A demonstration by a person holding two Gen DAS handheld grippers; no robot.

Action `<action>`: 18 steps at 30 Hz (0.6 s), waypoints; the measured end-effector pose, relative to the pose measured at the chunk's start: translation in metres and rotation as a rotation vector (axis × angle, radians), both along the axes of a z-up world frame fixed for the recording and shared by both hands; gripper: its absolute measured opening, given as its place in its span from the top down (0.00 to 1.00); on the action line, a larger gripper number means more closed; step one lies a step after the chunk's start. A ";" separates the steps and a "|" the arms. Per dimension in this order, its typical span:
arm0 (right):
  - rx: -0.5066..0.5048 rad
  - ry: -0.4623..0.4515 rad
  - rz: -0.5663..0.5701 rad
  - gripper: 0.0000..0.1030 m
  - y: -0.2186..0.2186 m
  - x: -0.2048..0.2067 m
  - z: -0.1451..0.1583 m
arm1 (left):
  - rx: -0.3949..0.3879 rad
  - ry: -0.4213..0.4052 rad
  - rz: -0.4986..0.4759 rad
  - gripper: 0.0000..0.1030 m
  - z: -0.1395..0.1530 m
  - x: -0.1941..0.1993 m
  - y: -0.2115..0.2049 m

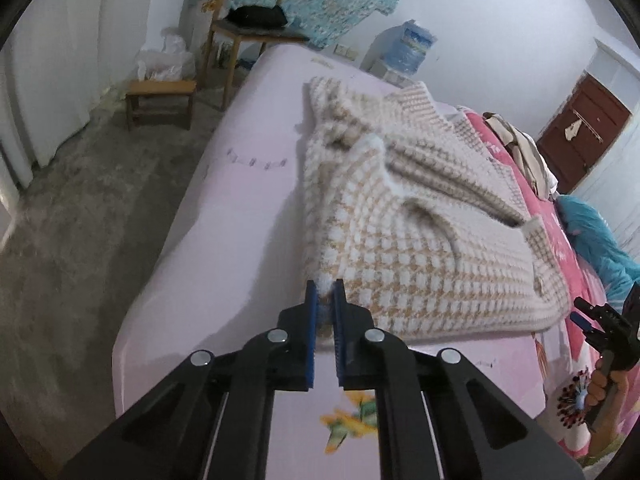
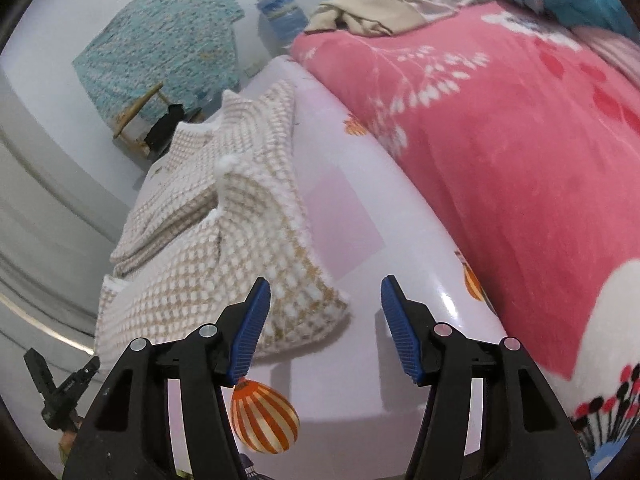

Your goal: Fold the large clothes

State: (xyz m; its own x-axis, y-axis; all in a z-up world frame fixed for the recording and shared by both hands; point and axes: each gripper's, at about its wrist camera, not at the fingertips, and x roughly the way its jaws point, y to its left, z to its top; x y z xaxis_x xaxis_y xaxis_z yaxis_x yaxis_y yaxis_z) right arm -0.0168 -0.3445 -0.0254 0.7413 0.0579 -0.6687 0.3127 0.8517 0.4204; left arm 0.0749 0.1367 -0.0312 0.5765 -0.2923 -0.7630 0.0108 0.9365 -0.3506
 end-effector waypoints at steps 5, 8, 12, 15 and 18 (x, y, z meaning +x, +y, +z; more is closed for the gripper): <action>0.038 0.035 0.021 0.46 0.000 0.001 -0.010 | -0.158 0.060 0.045 0.89 -0.018 -0.003 0.021; 0.075 0.027 0.032 0.36 -0.003 -0.008 -0.010 | -0.155 0.029 0.055 0.87 -0.004 -0.012 0.029; 0.165 0.043 0.058 0.32 -0.004 -0.014 -0.016 | -0.195 -0.001 -0.023 0.70 0.009 -0.024 0.028; 0.230 0.059 0.084 0.32 0.000 -0.013 -0.024 | -0.265 0.053 -0.108 0.47 0.002 -0.026 0.014; 0.253 0.068 0.094 0.32 0.007 -0.006 -0.031 | -0.314 0.132 -0.110 0.41 -0.016 -0.017 0.000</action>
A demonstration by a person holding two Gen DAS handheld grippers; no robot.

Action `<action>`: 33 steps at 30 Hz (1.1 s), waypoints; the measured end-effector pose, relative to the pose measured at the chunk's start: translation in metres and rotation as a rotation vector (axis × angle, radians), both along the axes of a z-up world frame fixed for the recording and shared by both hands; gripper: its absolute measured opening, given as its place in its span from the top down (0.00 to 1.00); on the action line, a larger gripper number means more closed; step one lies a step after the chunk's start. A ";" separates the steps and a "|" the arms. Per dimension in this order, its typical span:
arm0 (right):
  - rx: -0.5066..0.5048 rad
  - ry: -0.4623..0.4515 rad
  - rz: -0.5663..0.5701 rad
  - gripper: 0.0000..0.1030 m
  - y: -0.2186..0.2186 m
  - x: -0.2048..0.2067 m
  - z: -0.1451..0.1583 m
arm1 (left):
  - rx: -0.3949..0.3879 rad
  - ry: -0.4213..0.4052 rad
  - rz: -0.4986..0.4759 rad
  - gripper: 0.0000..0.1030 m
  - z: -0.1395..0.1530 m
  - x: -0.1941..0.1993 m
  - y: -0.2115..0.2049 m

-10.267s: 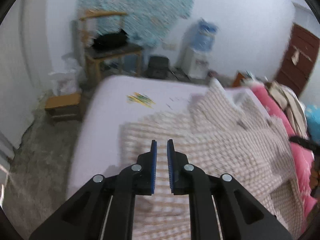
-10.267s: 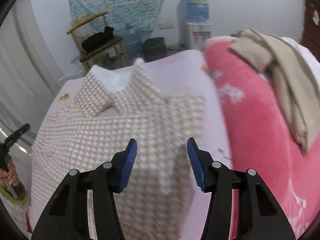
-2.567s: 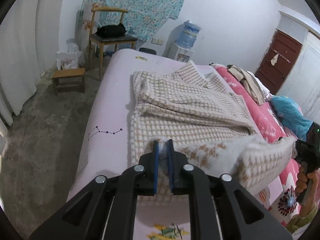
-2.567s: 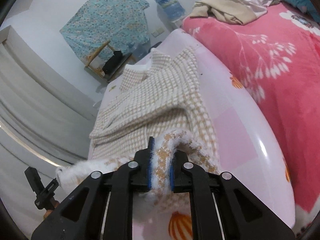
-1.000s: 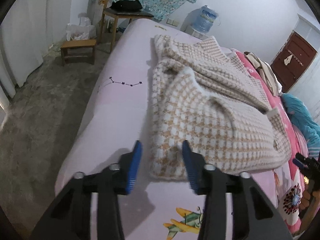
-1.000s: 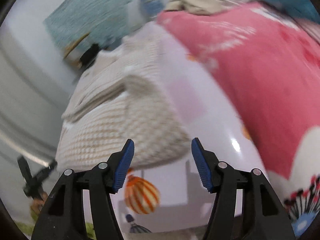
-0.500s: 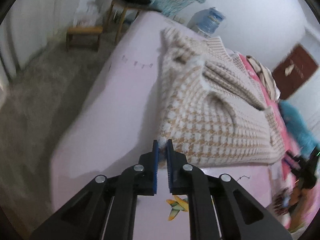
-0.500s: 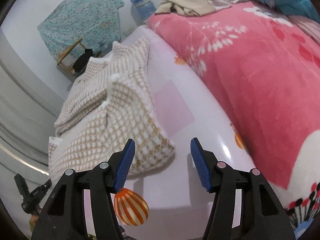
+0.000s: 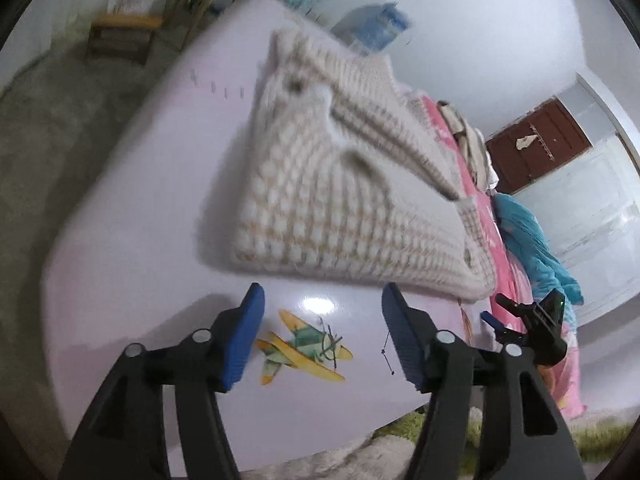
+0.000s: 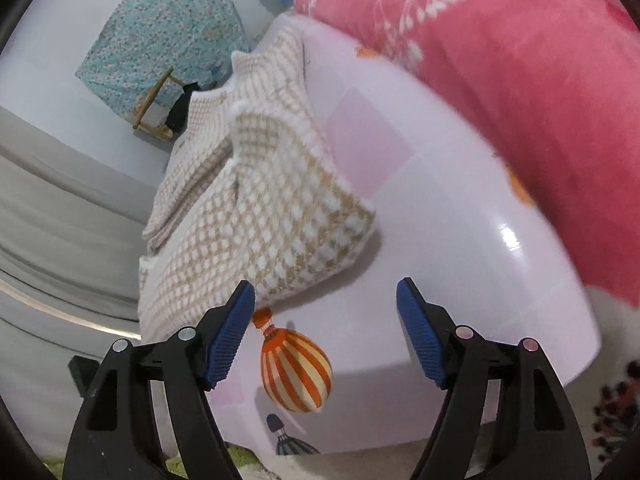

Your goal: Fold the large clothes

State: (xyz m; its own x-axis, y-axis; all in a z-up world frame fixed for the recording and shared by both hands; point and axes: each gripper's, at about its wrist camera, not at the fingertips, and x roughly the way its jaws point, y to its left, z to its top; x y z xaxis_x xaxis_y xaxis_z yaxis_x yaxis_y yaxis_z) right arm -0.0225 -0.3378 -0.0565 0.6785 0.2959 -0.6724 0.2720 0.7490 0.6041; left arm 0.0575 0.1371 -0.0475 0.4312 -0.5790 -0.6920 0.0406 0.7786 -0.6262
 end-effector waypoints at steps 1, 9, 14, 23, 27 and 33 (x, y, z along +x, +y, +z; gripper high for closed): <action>0.005 -0.006 0.001 0.32 0.001 0.002 0.000 | -0.033 0.026 0.022 0.40 -0.007 0.005 -0.001; 0.079 -0.064 -0.043 0.32 0.000 0.022 -0.004 | -0.318 0.044 0.211 0.39 -0.025 0.026 0.020; 0.062 -0.094 -0.104 0.32 0.004 0.035 -0.003 | -0.244 0.018 0.266 0.45 -0.019 0.031 0.010; -0.063 -0.098 -0.156 0.79 0.013 0.044 0.010 | 0.152 -0.135 0.260 0.91 0.013 0.029 -0.021; -0.084 -0.194 -0.122 0.87 0.016 0.025 0.043 | 0.251 -0.280 0.225 0.92 0.050 0.006 -0.031; -0.018 -0.242 -0.092 0.90 0.006 -0.003 0.061 | 0.269 -0.331 0.161 0.93 0.076 -0.026 -0.026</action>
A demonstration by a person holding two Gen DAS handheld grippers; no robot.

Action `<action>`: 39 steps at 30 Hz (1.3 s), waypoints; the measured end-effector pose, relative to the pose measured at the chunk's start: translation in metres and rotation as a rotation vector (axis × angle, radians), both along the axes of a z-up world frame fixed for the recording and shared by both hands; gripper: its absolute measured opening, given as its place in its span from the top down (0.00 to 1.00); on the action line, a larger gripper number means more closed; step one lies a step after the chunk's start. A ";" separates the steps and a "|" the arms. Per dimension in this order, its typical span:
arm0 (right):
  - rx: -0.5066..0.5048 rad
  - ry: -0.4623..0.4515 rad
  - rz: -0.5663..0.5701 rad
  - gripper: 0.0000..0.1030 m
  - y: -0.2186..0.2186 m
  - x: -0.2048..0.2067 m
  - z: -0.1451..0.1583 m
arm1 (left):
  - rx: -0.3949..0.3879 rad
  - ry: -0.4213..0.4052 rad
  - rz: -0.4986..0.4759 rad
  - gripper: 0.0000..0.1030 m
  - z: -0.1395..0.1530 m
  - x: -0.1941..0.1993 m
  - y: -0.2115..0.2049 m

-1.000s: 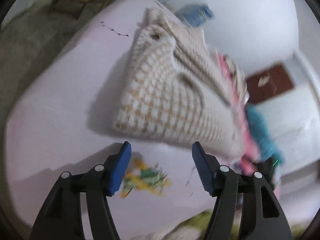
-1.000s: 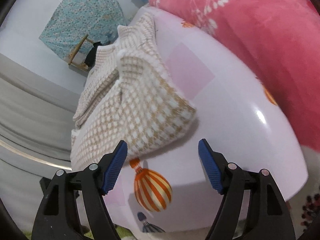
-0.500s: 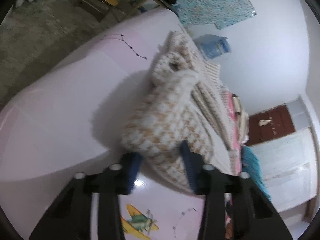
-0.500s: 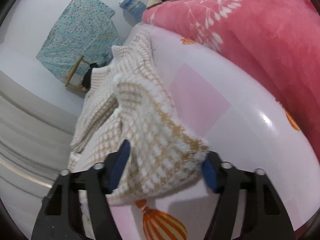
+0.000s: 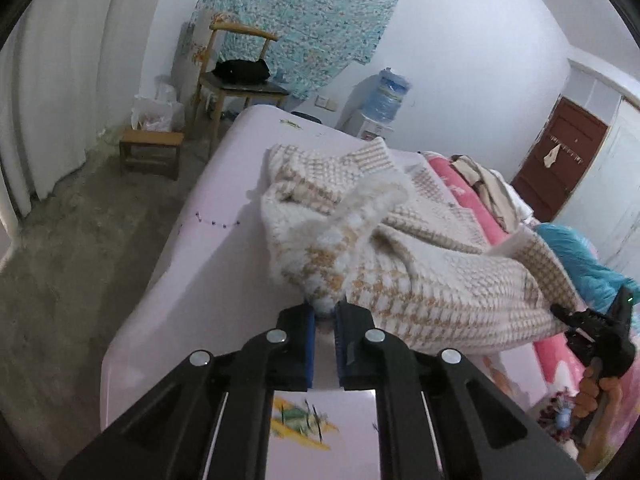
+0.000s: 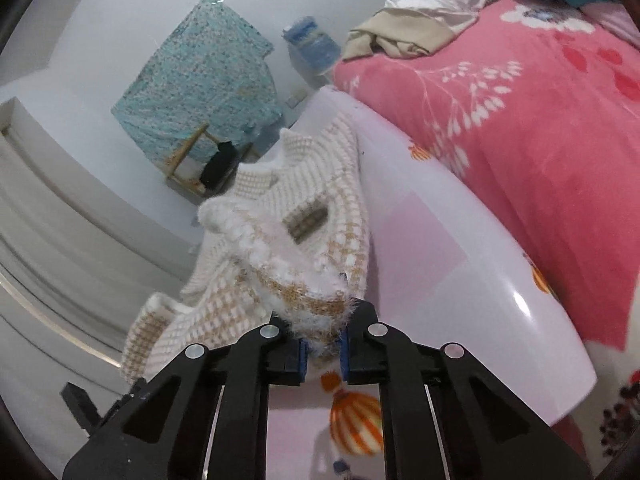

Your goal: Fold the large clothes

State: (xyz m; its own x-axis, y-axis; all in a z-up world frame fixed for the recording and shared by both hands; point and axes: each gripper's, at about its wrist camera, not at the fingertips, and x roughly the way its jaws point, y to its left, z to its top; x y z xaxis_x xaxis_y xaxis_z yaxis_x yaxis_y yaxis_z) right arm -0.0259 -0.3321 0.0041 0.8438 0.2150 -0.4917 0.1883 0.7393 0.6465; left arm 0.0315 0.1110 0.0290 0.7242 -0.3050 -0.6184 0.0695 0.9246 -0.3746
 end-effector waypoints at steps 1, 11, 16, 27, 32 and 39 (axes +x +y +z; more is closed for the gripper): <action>0.018 0.012 0.008 0.90 -0.003 -0.002 -0.004 | -0.012 0.017 -0.001 0.92 -0.003 -0.001 0.002; -0.098 0.205 -0.119 0.47 -0.036 -0.017 -0.020 | -0.143 0.219 0.152 0.76 -0.035 -0.014 0.071; -0.264 0.100 -0.045 0.46 -0.003 -0.002 0.016 | -0.107 0.064 0.063 0.76 -0.001 0.006 0.062; -0.552 0.262 0.437 0.51 0.138 0.087 -0.055 | 0.166 0.215 -0.410 0.75 -0.065 0.067 -0.083; -0.382 0.255 0.411 0.51 0.104 0.084 -0.049 | 0.071 0.197 -0.384 0.75 -0.056 0.069 -0.053; -0.421 0.171 0.328 0.43 0.093 0.102 -0.027 | 0.130 0.166 -0.291 0.57 -0.050 0.104 -0.061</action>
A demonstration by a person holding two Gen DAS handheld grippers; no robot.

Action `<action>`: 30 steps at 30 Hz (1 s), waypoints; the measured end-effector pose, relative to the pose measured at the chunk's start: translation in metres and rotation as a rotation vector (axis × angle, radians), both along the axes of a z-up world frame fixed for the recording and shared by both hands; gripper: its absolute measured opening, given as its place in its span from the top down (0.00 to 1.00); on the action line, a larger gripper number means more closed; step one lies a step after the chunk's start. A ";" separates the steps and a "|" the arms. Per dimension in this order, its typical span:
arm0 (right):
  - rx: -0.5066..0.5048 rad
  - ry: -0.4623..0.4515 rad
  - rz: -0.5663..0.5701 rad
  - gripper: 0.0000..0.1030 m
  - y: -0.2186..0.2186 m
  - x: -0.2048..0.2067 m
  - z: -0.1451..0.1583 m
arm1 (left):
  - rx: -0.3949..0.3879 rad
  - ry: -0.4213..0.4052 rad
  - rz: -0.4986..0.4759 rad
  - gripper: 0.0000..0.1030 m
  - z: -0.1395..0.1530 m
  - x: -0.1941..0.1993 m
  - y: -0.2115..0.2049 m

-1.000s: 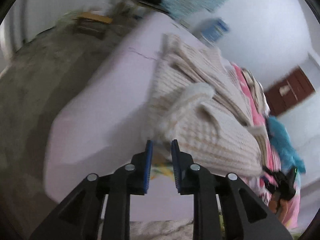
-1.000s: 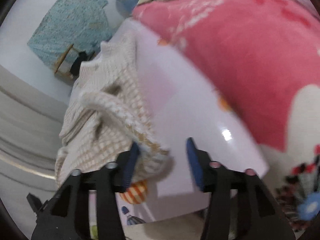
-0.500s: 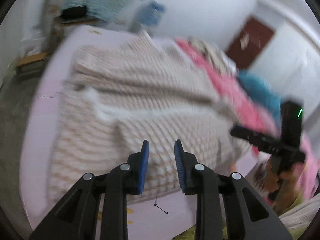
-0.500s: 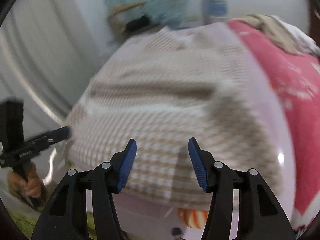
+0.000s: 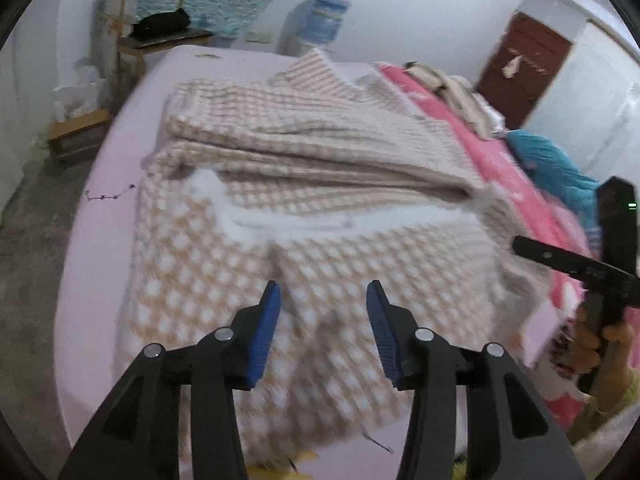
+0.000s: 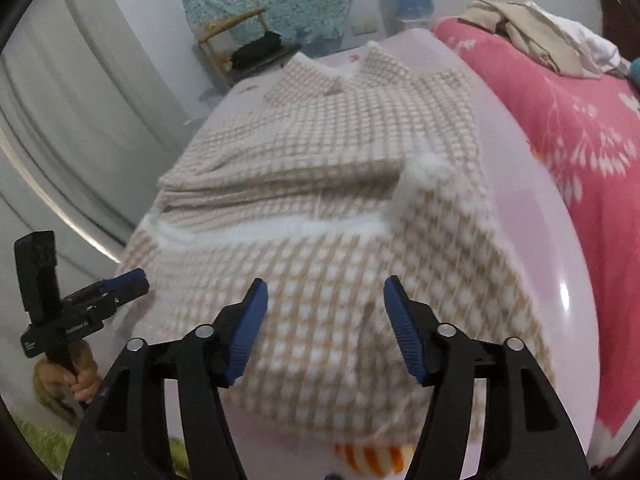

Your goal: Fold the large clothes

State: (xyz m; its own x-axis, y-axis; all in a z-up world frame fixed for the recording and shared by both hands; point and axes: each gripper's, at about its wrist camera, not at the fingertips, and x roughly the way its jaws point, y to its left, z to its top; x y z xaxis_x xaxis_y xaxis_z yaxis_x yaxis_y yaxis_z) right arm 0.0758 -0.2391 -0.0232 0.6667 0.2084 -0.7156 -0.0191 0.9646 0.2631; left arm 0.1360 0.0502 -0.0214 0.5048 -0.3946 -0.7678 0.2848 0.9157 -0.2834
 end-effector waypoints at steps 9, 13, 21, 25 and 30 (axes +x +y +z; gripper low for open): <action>-0.034 0.059 -0.027 0.99 0.007 0.017 -0.014 | 0.093 -0.041 0.031 0.96 -0.007 0.015 -0.011; -0.050 -0.023 -0.058 0.99 0.002 0.014 0.007 | 0.119 -0.130 0.042 0.97 0.010 0.022 -0.011; -0.014 0.057 -0.060 0.98 -0.007 0.043 -0.031 | 0.149 -0.078 0.027 0.92 -0.022 0.043 -0.016; -0.031 0.036 -0.072 0.69 -0.009 0.033 -0.013 | 0.121 -0.072 0.055 0.87 -0.009 0.037 -0.003; -0.038 -0.064 0.025 0.54 0.017 0.023 0.016 | 0.022 -0.162 0.015 0.77 0.021 0.018 0.005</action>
State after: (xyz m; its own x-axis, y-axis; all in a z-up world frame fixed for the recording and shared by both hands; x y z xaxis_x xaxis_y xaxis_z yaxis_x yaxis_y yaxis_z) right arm 0.0986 -0.2226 -0.0072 0.7065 0.1988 -0.6792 -0.0589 0.9729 0.2235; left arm 0.1543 0.0548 -0.0008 0.6281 -0.3700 -0.6845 0.3117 0.9257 -0.2144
